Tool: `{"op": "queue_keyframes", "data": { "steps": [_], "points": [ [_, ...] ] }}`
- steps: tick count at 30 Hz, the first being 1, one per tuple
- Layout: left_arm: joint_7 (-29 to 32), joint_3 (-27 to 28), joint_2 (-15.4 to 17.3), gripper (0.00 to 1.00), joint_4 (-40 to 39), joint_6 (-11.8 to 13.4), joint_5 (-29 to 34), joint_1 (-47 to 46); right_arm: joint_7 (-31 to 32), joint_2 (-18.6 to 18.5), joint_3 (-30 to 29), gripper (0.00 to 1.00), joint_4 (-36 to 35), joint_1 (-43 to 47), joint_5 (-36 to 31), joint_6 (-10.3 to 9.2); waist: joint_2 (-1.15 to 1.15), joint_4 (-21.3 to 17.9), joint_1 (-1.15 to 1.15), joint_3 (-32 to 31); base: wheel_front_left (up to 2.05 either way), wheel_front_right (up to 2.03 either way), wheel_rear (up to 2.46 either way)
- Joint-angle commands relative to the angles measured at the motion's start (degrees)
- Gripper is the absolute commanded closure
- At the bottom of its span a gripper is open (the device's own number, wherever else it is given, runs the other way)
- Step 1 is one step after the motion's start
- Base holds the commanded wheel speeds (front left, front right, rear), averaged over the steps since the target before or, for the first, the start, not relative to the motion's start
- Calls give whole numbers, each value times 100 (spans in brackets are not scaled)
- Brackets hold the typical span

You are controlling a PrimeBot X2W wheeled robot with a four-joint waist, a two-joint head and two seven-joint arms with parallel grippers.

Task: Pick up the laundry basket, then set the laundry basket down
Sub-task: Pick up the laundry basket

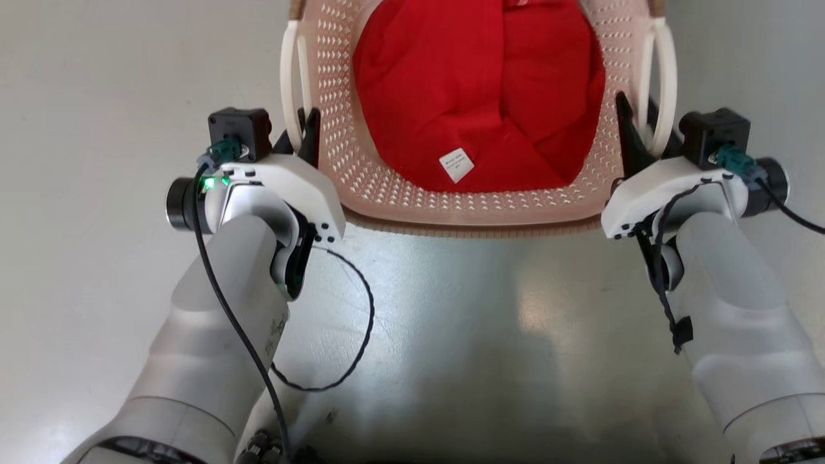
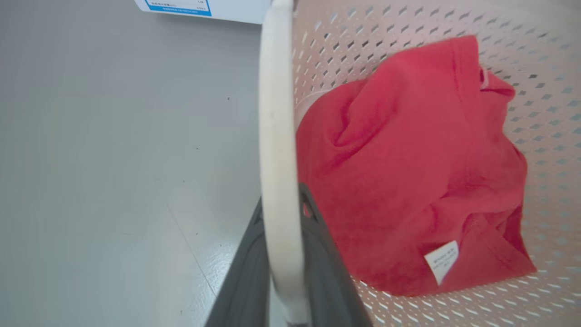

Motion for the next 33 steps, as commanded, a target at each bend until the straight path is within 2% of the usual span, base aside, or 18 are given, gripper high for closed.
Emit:
{"op": "queue_keyframes", "data": {
  "steps": [1, 8, 16, 27, 33],
  "points": [
    [-37, 53, 156, 100, -132, -7, -36, 179, -39, 203, 234, 100, 4, 171, -1, 95, 0, -14, 0, -84, 0, 0, 0],
    [-37, 5, 156, 100, -83, 33, -176, 463, -39, 203, 395, 100, 302, 323, 168, 95, 0, -56, 0, -474, 0, 0, 0],
    [-37, -12, 156, 100, 19, 60, -236, 706, -39, 203, 826, 100, 616, 464, 649, 95, 0, -115, 0, -883, 0, 0, 0],
    [-37, -77, 156, 100, 189, 74, -271, 1092, -39, 203, 1651, 100, 1370, 585, 1592, 95, 0, -264, 0, -1494, 0, 0, 0],
    [-37, -213, 156, 100, 307, 84, -339, 1279, -39, 203, 2041, 100, 1507, 699, 2032, 95, 0, -357, 0, -1725, 0, 0, 0]
  ]
}}
